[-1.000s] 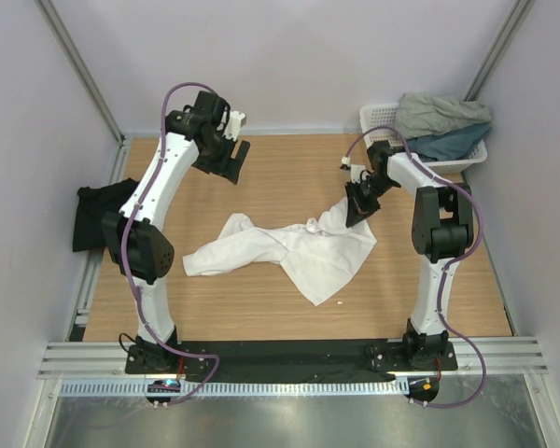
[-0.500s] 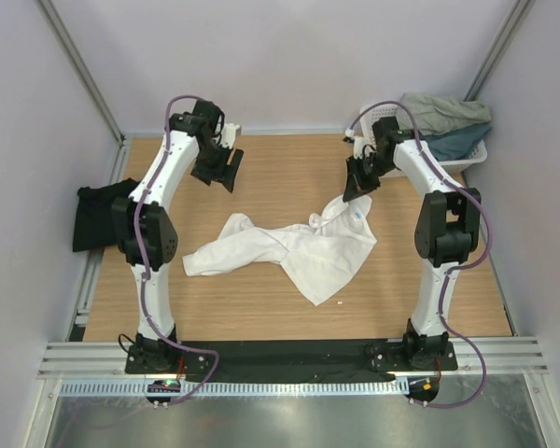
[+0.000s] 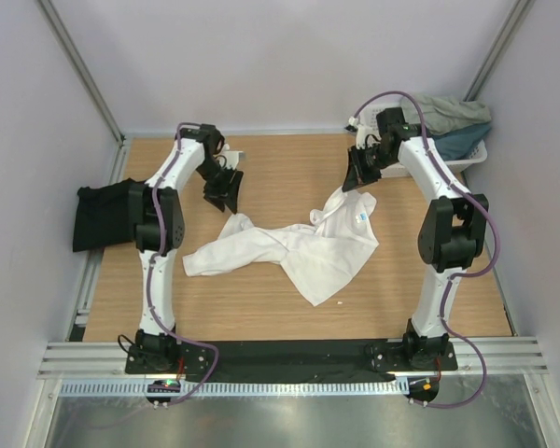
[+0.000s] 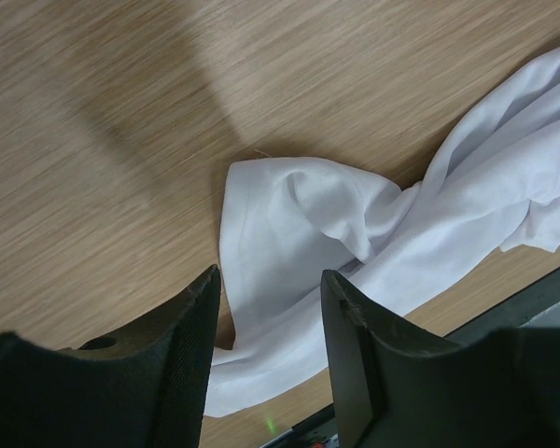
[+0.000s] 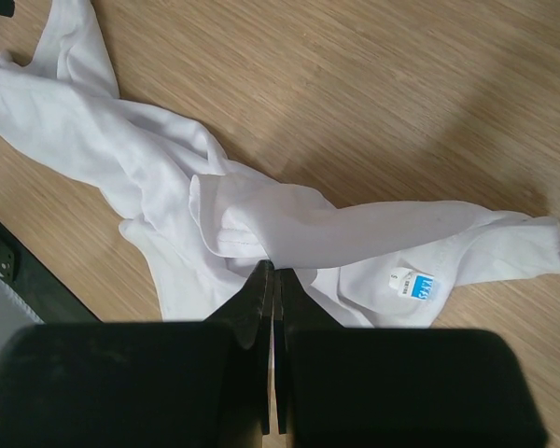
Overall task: Fold and stack the t-shirts
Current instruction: Flatten the tshirt out
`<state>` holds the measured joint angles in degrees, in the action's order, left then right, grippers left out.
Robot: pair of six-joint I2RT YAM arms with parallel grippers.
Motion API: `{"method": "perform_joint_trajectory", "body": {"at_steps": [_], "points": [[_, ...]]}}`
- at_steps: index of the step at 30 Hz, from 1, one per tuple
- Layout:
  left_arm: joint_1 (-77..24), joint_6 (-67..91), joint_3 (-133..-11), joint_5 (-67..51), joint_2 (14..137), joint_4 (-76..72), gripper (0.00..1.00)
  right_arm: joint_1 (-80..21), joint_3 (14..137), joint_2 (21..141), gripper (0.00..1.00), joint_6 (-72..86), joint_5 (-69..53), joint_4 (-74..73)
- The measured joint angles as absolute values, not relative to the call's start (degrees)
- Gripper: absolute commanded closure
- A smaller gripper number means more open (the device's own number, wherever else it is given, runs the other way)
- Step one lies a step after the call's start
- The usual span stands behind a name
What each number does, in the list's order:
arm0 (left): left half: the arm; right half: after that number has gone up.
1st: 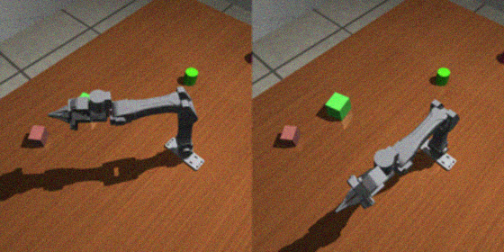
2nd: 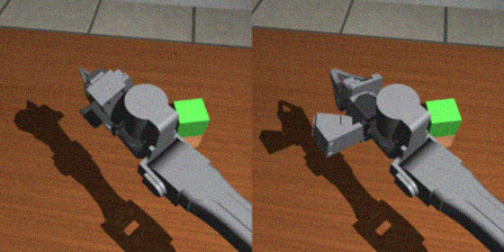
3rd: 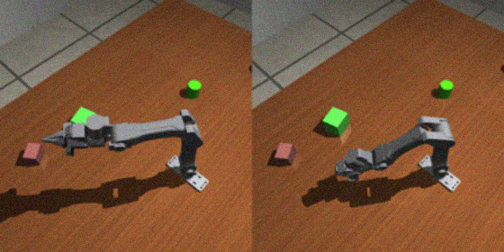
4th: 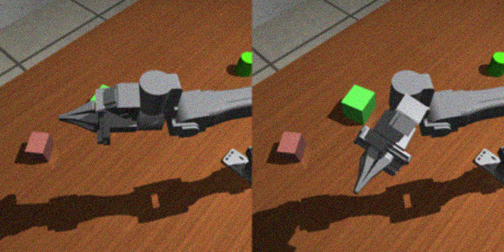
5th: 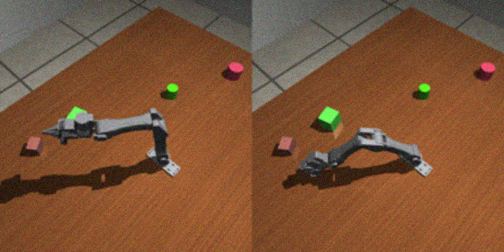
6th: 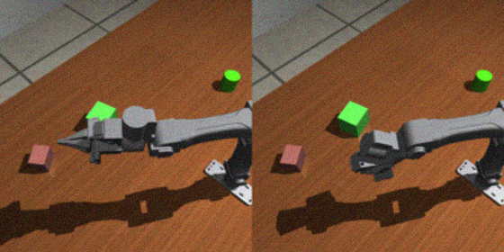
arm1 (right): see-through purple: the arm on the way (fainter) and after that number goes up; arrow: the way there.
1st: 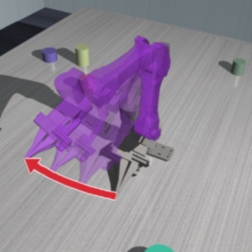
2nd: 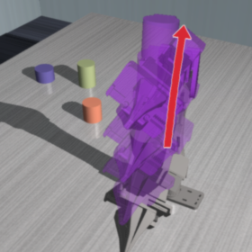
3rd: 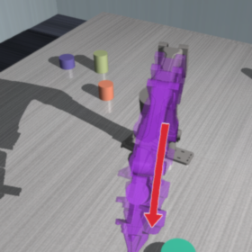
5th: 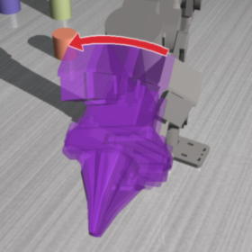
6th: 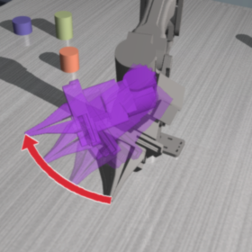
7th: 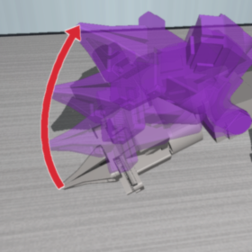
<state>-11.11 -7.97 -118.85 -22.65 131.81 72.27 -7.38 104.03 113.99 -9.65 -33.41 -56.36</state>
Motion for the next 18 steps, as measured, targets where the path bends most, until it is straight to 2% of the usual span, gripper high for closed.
{"method": "perform_joint_trajectory", "body": {"at_steps": [10, 18], "points": [[-10.74, -8.23, -118.91, -25.36, 136.35, 72.31, 0.54, -7.38, 104.05, 113.99, 0.99, -9.06, -33.36, -56.10], [-10.33, -8.40, -124.25, -26.72, 141.73, 73.63, 0.57, -7.38, 104.05, 113.99, 0.99, -9.04, -33.15, -55.86]]}}
